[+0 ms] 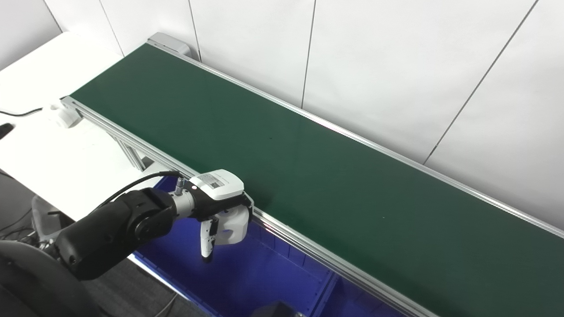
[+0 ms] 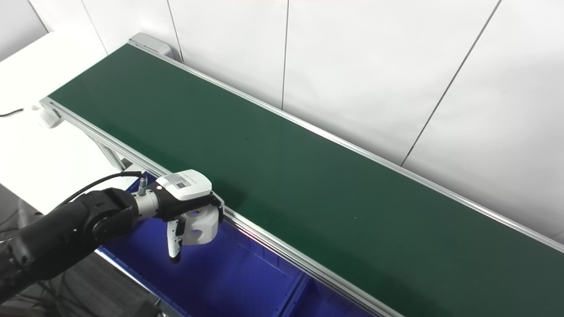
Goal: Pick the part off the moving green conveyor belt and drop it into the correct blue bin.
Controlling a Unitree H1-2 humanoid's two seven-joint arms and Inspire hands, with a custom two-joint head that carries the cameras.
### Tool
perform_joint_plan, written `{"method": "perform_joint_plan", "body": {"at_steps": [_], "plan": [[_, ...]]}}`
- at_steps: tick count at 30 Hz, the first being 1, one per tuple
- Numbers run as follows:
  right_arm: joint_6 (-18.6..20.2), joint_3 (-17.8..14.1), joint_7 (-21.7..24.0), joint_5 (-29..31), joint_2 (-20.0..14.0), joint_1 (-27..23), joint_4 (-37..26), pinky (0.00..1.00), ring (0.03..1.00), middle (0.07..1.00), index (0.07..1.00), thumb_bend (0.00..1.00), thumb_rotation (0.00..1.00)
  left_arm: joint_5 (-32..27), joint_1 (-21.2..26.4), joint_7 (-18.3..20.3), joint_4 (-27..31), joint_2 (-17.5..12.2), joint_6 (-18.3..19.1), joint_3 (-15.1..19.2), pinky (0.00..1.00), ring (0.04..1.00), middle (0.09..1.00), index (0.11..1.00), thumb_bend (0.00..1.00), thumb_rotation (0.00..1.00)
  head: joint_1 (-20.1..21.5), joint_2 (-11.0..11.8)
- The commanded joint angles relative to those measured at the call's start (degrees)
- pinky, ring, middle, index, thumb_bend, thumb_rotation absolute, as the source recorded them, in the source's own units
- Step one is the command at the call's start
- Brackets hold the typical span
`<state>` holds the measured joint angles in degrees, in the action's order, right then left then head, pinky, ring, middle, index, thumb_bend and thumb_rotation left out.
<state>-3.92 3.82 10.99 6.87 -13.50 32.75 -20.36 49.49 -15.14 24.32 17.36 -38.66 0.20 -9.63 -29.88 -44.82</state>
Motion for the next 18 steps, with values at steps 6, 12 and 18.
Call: {"method": "perform_joint_plan", "body": {"at_steps": [6,12,18], "plan": [[0.88,-0.17,0.06,0.64,0.39,0.63,-2.55,1.0,1.0,1.0,1.0,0.78,1.0,7.5,1.06,12.24,-3.64,-2.29,9.84,-0.23,0.64,0.709,0.736,0.725,0.88,0.64,0.49,-0.22],[0.6,-0.31,0.17,0.91,0.37,0.79,-2.48,1.0,1.0,1.0,1.0,0.77,1.0,6.11,1.62,22.04,0.97,-3.06,14.45,0.05,0.87,0.914,0.915,0.875,0.98,0.88,0.44,-0.37],[1.14,-0.19,0.16,0.36,0.29,0.71,-2.81,1.0,1.0,1.0,1.0,0.78,1.0,3.84,1.91,31.33,6.96,-4.04,18.77,0.87,0.98,0.989,0.988,0.948,1.0,0.96,0.36,-0.41]]}}
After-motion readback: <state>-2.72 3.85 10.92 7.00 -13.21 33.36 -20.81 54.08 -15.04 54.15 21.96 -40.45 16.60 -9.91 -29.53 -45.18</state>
